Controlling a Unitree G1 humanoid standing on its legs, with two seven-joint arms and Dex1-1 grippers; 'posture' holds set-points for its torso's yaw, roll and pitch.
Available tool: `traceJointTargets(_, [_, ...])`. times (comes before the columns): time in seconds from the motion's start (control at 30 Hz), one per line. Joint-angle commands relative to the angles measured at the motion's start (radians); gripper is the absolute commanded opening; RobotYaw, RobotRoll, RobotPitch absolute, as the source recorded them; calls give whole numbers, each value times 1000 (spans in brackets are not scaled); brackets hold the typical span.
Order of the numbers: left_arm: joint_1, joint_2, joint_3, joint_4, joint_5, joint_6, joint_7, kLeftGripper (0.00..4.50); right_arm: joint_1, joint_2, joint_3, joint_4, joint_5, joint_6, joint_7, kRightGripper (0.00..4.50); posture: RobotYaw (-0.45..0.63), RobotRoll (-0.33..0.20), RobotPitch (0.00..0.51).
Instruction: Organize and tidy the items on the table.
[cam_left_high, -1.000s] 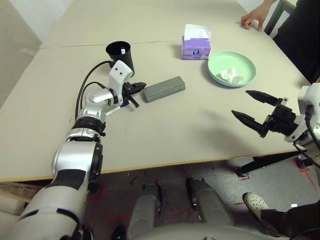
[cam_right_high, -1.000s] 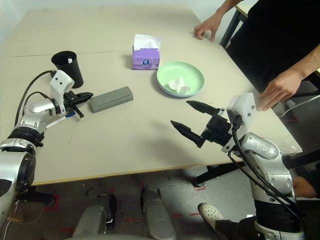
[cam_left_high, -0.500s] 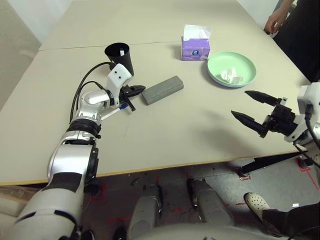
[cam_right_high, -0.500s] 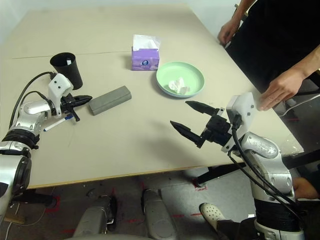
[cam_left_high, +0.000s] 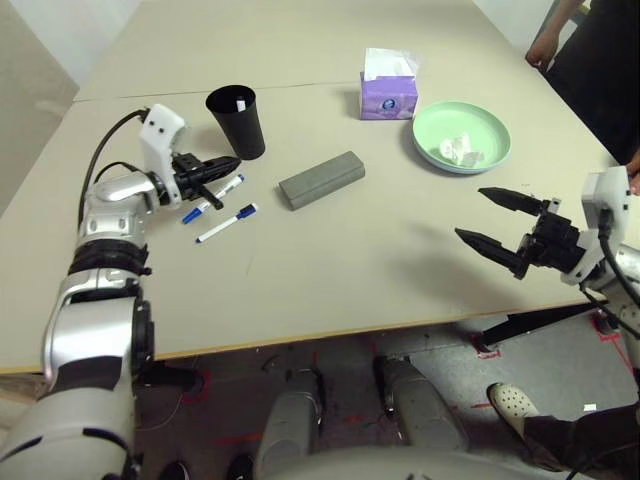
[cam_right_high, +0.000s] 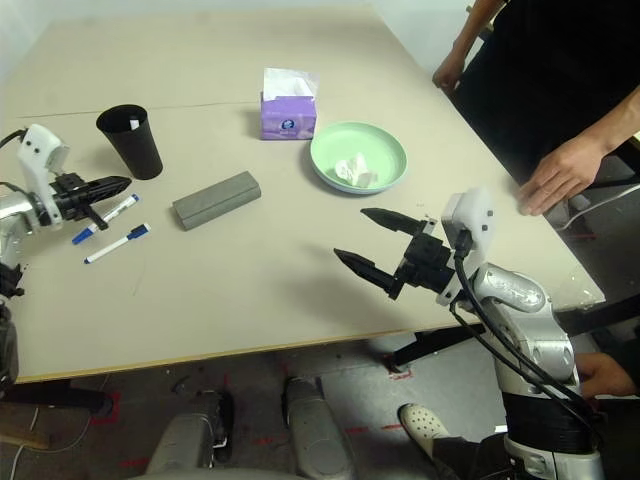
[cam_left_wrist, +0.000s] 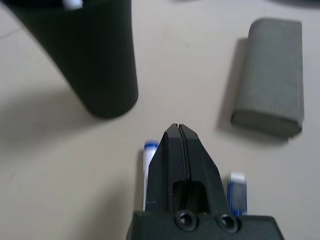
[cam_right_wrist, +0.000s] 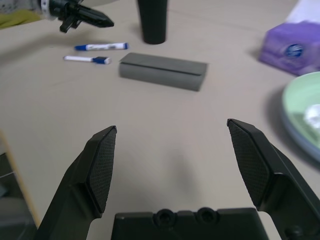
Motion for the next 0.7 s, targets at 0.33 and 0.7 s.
traceJointTargets(0.33, [207, 276, -74, -377, -23, 180, -300, 1543, -28, 48, 106, -10, 8, 6, 68, 4500, -140, 0, 187])
traceJointTargets(0.7, [108, 397, -235, -450, 43, 236, -517, 4432, -42, 99, 150, -31, 2, 3, 55, 4500, -160, 0, 196])
